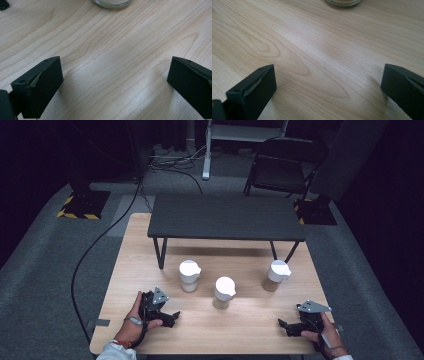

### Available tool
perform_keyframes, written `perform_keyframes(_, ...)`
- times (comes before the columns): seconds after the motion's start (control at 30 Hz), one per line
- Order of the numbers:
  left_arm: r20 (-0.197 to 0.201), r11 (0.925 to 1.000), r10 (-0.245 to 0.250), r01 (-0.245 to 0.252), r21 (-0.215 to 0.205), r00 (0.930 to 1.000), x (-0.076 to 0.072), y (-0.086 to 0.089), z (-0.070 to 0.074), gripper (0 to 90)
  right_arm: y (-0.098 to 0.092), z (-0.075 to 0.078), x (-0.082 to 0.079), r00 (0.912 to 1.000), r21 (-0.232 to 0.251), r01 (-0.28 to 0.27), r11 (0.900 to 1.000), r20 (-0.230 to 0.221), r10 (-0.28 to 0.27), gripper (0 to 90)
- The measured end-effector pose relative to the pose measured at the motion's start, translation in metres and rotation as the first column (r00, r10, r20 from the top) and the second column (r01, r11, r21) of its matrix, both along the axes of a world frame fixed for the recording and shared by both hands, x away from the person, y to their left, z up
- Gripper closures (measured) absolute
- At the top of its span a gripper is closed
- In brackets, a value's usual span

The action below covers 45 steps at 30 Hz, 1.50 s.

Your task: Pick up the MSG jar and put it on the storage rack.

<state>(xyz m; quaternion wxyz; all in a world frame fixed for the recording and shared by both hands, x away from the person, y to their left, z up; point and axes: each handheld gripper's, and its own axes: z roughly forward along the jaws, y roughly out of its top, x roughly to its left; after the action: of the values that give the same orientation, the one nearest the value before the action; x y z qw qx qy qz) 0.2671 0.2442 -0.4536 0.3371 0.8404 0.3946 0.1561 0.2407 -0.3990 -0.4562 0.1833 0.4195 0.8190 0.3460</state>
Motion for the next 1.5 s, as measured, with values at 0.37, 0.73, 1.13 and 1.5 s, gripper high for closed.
perform_keyframes(0.37, 0.0, 1.0, 0.002, -0.002, 0.0, 1.0, -0.0003, -0.0002, 0.0, 0.1, -0.0001, 0.0, 0.0, 1.0, 0.0, 0.0, 1.0, 0.0, 0.0, 0.0)
perform_keyframes(0.73, 0.0, 1.0, 0.003, -0.003, 0.001, 1.0, -0.0005, -0.0005, 0.0002, 0.1, 0.0, -0.0001, 0.0, 1.0, 0.0, 0.0, 1.0, 0.0, 0.0, 0.0)
perform_keyframes(1.13, -0.009, 0.9998, 0.021, -0.021, 0.001, 0.9997, -0.0015, -0.003, 0.0014, 0.1, -0.0001, 0.0, 0.0, 1.0, 0.0, 0.0, 1.0, 0.0, 0.0, 0.0)
perform_keyframes(1.5, 0.007, 0.9994, 0.035, -0.035, -0.005, 0.9994, -0.0058, -0.0054, 0.0073, 1.3, 0.0, -0.0001, -0.0001, 1.0, 0.0, 0.0, 1.0, 0.001, 0.0, 0.0)
